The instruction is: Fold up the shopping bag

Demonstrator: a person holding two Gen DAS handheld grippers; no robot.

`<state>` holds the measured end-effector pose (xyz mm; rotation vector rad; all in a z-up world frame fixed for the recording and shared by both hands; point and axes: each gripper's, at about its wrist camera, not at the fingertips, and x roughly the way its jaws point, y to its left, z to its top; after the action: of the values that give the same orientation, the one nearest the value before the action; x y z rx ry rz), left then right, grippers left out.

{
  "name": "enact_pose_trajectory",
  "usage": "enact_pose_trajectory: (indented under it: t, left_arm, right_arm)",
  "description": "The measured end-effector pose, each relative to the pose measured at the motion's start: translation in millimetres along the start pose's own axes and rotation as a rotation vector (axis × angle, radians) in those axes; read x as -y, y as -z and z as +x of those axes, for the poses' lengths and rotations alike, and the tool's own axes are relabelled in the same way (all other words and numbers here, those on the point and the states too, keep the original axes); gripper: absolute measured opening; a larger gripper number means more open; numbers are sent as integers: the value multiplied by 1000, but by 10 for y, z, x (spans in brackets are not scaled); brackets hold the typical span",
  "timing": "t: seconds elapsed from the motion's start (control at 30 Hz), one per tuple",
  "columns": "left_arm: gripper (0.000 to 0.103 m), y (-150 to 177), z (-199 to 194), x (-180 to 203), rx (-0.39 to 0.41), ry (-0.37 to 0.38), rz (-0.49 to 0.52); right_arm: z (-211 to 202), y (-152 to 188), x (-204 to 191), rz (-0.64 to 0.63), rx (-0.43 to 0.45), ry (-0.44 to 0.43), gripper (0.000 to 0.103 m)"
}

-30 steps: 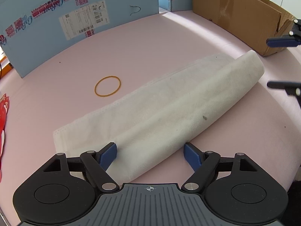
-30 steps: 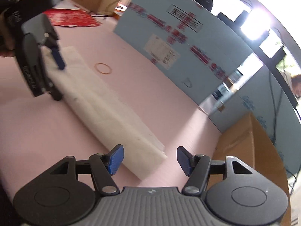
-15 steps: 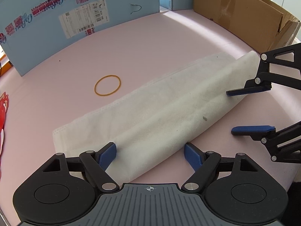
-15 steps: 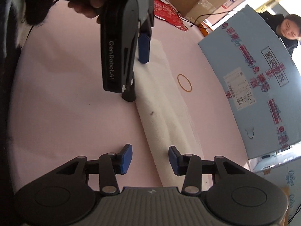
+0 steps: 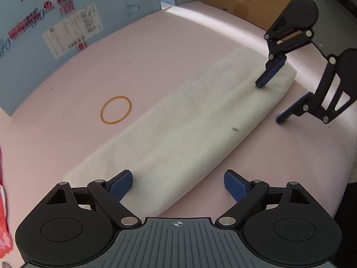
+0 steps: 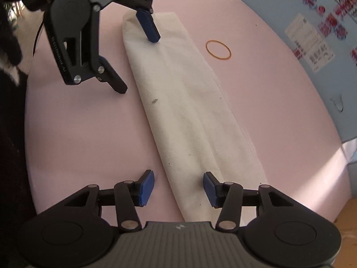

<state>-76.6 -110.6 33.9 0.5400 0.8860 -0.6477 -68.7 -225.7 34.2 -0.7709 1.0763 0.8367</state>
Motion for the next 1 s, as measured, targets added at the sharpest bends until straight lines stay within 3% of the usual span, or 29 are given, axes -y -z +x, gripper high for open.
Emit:
enact_pose_trajectory:
  t: [0.1, 0.2, 0.3, 0.37, 0.53, 0.63, 0.8, 1.0]
  left_arm:
    - [81, 67, -109, 191, 65, -47, 193]
    - [68, 115, -26, 293, 49, -41, 321]
    - [58, 47, 66, 110, 16, 48, 254]
    - [43, -2, 114, -50, -1, 115, 185]
    - [30, -104, 198, -554, -36, 283, -54]
    - [29, -144, 208, -722, -49, 348, -146]
    - [30, -137, 250, -812, -74, 383, -151]
    - [53, -109, 228, -847, -70, 392, -54]
  right_arm:
    - [-1, -18, 113, 12, 1, -55, 56]
    - [-18, -13, 187, 22, 6, -91, 56]
    - [-36, -9, 215, 17, 3, -109, 54]
    - [-53, -12, 218, 11, -2, -111, 52]
    - [-121, -11, 288, 40, 3, -106, 31]
    - [-189, 19, 365, 100, 25, -133, 22]
    - [-324, 143, 716, 271, 89, -235, 18]
    - [-258, 289, 1181, 472, 107, -328, 18]
